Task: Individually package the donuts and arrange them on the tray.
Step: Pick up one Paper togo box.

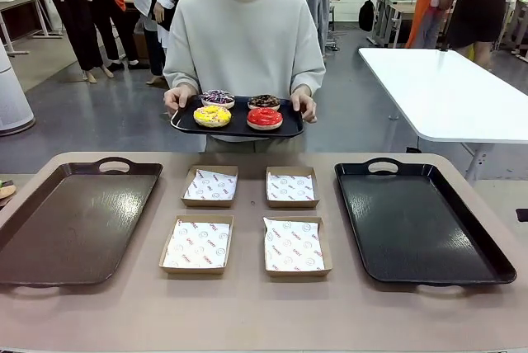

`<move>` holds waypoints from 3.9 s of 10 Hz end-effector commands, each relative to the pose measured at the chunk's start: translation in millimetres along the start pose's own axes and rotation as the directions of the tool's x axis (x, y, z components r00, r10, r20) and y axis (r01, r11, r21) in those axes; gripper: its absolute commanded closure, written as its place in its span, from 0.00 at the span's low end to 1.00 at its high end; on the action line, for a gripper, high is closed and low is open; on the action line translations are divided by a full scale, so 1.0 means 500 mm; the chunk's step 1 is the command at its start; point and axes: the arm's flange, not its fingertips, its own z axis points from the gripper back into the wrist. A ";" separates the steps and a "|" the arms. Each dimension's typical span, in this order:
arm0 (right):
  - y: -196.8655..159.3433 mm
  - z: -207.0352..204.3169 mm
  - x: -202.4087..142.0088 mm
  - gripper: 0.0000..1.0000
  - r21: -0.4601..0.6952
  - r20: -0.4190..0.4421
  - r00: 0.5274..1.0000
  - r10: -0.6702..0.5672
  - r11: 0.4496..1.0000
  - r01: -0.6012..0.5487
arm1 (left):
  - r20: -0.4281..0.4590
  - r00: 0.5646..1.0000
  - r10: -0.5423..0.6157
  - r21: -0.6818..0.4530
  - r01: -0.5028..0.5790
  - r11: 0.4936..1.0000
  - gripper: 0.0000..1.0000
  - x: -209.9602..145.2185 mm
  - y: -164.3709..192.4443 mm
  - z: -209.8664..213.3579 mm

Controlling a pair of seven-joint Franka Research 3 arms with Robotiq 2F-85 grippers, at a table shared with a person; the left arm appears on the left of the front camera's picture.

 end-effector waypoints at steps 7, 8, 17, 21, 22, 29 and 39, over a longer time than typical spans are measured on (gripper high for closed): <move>0.018 -0.014 0.034 0.00 -0.022 -0.014 1.000 0.011 1.000 -0.011 | 0.008 1.000 -0.004 -0.011 0.004 1.000 0.00 0.003 -0.002 -0.002; 0.054 -0.048 0.085 0.00 -0.093 -0.044 0.999 0.026 0.995 -0.030 | 0.008 1.000 -0.004 -0.011 0.004 1.000 0.00 0.003 -0.002 -0.002; 0.220 -0.589 0.340 0.00 -0.706 -0.272 0.960 0.065 0.664 -0.245 | 0.008 1.000 -0.004 -0.011 0.004 1.000 0.00 0.003 -0.002 -0.002; 0.225 -0.696 0.310 0.00 -0.764 -0.343 0.933 0.109 0.545 -0.345 | 0.008 1.000 -0.004 -0.011 0.004 1.000 0.00 0.003 -0.002 -0.002; 0.221 -0.713 0.287 0.00 -0.773 -0.360 0.926 0.112 0.520 -0.363 | 0.008 1.000 -0.004 -0.011 0.004 1.000 0.00 0.003 -0.002 -0.002; 0.191 -0.758 0.224 0.00 -0.757 -0.444 0.891 0.095 0.492 -0.430 | 0.008 1.000 -0.004 -0.011 0.004 1.000 0.00 0.003 -0.002 -0.002; 0.173 -0.812 0.257 0.00 -0.784 -0.428 0.902 0.051 0.476 -0.399 | 0.008 1.000 -0.004 -0.011 0.004 1.000 0.00 0.003 -0.002 -0.002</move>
